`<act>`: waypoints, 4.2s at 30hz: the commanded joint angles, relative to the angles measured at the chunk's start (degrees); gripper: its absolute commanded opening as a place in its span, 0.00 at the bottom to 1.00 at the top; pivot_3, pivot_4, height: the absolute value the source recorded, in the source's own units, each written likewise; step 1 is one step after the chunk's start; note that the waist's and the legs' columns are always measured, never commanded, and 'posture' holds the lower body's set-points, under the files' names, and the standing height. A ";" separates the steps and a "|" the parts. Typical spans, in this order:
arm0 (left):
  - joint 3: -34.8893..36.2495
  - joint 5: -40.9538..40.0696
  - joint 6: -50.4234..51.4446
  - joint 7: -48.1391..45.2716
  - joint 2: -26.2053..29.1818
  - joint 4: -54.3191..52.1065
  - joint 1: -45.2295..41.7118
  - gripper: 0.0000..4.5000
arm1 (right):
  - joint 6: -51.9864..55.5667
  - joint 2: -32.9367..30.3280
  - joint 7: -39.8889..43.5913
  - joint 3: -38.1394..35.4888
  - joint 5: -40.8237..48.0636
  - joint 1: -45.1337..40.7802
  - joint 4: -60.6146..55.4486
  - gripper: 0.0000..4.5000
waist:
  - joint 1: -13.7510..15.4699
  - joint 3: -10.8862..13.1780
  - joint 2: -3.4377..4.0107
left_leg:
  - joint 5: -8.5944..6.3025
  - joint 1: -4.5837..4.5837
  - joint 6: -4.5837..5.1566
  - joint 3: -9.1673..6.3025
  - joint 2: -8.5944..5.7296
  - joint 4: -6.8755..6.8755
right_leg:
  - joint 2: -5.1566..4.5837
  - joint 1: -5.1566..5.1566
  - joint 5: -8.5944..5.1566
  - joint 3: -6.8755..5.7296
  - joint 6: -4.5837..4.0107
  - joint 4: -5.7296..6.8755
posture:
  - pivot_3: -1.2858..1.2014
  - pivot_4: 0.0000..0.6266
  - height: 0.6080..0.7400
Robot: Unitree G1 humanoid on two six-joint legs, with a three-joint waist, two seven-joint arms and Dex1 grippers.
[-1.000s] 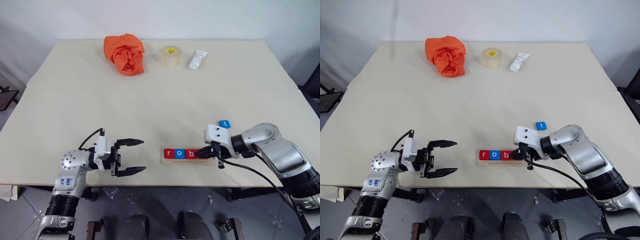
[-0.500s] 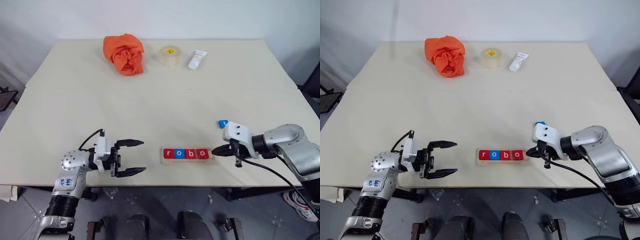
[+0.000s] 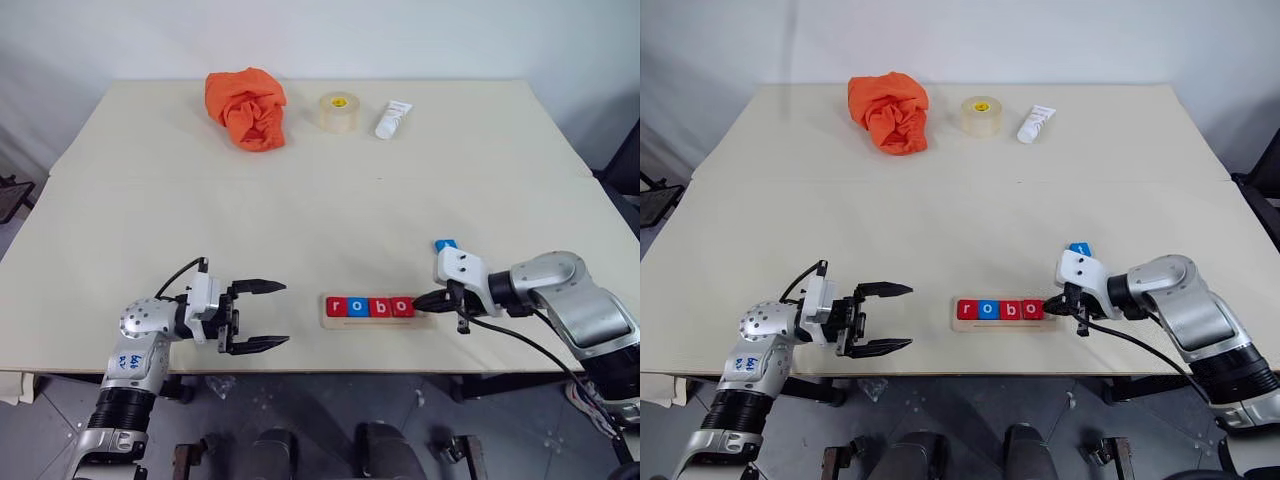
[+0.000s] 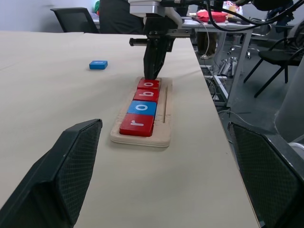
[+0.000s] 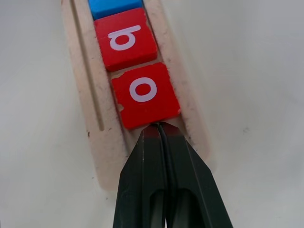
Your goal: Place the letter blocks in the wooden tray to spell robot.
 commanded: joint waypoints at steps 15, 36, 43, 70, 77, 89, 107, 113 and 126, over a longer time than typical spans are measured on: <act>1.19 -1.01 -0.56 0.14 0.98 -0.81 -0.53 1.00 | 1.25 0.93 -2.28 -3.09 0.58 0.37 -1.05 0.01 | 0.04 0.00 0.00 | 0.00 0.00 0.00 0.00 0.00 0.01 | 0.00 0.00 0.00 0.00 0.00 0.01 | 0.52 0.24 1.00; 0.35 -0.68 -0.71 -5.26 1.18 6.55 -5.99 1.00 | 15.40 2.09 -18.19 -45.51 17.10 30.67 -18.34 0.99 | 0.40 0.00 0.00 | 0.01 0.00 0.02 -0.08 -0.06 0.00 | -0.03 0.07 0.00 -0.15 0.00 0.12 | 0.52 0.24 1.00; 0.39 -0.55 -0.70 -6.23 1.19 7.66 -7.08 1.00 | 20.12 4.35 -21.27 -51.32 22.96 37.50 -25.97 0.99 | 0.24 0.00 0.00 | 0.04 0.08 0.06 -0.04 -0.06 0.01 | -0.03 0.15 0.00 -0.08 0.00 0.13 | 0.52 0.24 1.00; 1.29 -1.29 0.77 -2.21 1.66 -1.07 -1.20 1.00 | 4.20 20.53 -43.10 -20.56 3.27 -2.23 17.29 0.96 | -0.19 0.00 0.00 | 0.11 0.16 0.06 0.19 -0.08 -0.04 | -0.13 -0.02 0.04 -0.05 -0.01 0.32 | 0.52 0.24 1.00; 1.27 -1.44 1.08 -1.95 2.01 -1.30 -0.80 1.00 | 4.91 21.66 -45.97 -22.02 3.61 0.72 12.46 0.49 | -0.14 0.00 0.00 | 0.11 0.17 0.06 0.19 -0.07 -0.03 | -0.13 -0.02 0.04 -0.05 -0.01 0.35 | 0.52 0.24 1.00; 0.65 -1.52 1.12 -4.44 1.86 1.88 -2.99 1.00 | 20.34 22.87 -53.98 -30.33 9.06 16.88 -20.85 0.33 | 0.08 0.00 0.01 | 0.10 0.13 0.06 0.11 -0.06 -0.14 | -0.14 -0.06 0.04 -0.04 -0.02 0.32 | 0.52 0.24 1.00; 0.21 -1.41 1.62 -8.07 1.68 4.78 -6.21 1.00 | 26.52 25.86 -54.25 -31.68 13.27 32.96 -38.43 0.86 | -0.02 0.00 0.00 | 0.09 0.20 0.11 0.19 -0.11 -0.17 | -0.07 -0.05 0.04 0.59 -0.01 0.34 | 0.52 0.24 1.00; 0.07 -1.33 1.60 -7.78 1.46 4.74 -6.36 1.00 | 21.69 12.32 -39.17 -33.28 16.22 34.93 -35.55 0.99 | 0.00 0.00 -0.01 | 0.05 0.20 0.17 0.23 -0.11 -0.17 | -0.03 -0.02 0.04 0.58 -0.01 0.26 | 0.52 0.24 1.00; 0.43 -1.28 1.16 -5.84 0.59 2.90 -4.58 1.00 | -10.47 -10.54 -1.09 -15.50 5.70 17.91 0.75 0.99 | -0.16 0.09 -0.12 | 0.04 0.23 0.30 0.58 0.02 -0.08 | 0.29 0.05 0.13 0.48 0.14 -0.06 | 0.52 0.24 1.00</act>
